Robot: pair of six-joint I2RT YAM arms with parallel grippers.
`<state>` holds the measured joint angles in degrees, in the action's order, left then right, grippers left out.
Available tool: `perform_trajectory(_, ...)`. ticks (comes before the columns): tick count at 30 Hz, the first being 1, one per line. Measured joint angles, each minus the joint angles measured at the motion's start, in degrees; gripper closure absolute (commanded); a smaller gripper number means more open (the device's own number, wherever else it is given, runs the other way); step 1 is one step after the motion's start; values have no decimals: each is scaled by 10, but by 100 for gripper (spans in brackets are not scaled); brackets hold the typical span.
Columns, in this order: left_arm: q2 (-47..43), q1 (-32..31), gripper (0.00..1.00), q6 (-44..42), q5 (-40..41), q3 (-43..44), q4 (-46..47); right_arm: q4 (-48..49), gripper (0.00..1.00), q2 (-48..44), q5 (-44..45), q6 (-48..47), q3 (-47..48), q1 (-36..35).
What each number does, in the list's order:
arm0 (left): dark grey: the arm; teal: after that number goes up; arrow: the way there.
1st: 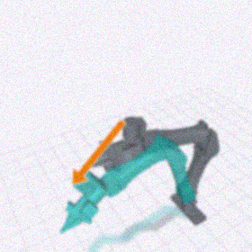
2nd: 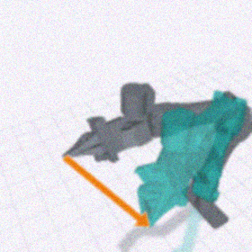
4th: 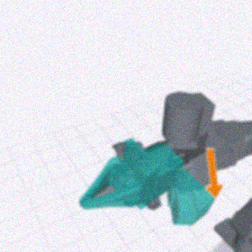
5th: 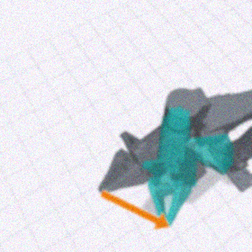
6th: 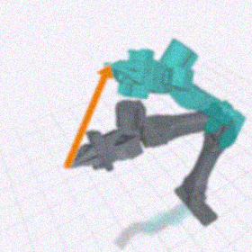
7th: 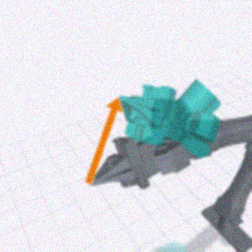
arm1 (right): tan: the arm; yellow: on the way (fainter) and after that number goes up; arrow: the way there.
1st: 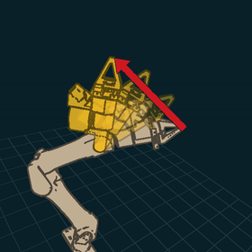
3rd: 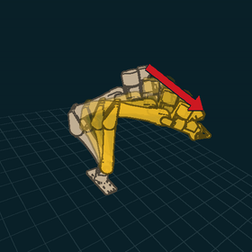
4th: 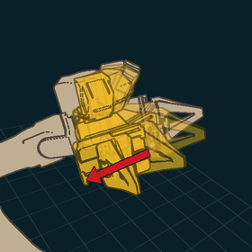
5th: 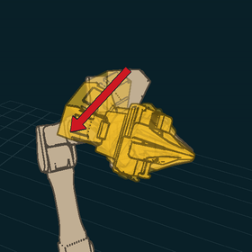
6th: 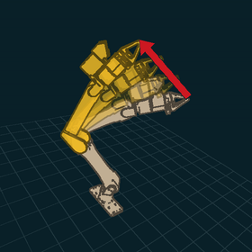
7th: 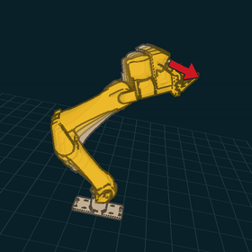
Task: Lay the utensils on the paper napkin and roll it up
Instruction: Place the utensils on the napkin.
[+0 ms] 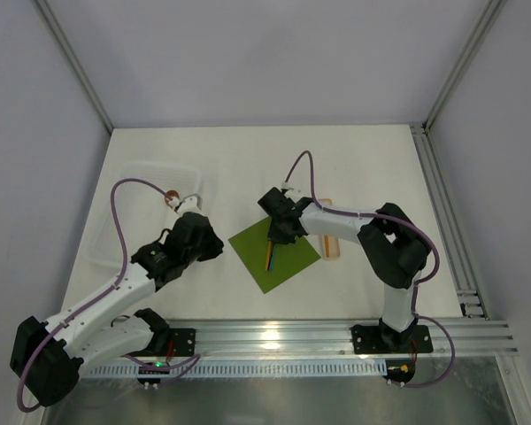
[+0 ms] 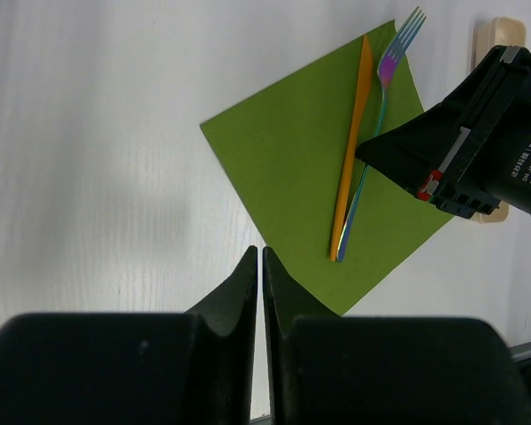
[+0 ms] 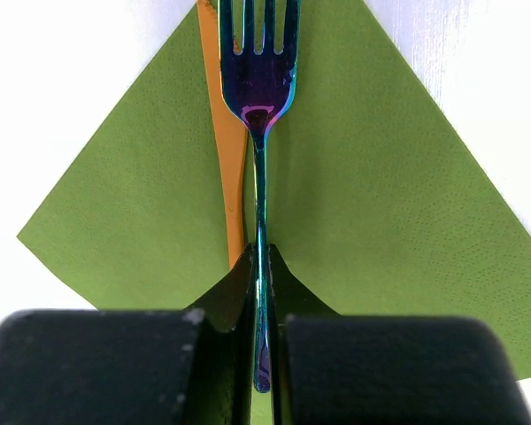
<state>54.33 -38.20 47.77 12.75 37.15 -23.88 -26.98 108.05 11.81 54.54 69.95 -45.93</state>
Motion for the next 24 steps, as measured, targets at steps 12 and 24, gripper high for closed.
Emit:
perform_trajectory(12, 0, 0, 94, 0, 0, -3, 0, 0, 89, 0, 0, -2, 0, 0)
perform_trajectory(24, 0, 0, 94, 0, -2, -5, 0, 0, 82, 0, 0, -4, 0, 0)
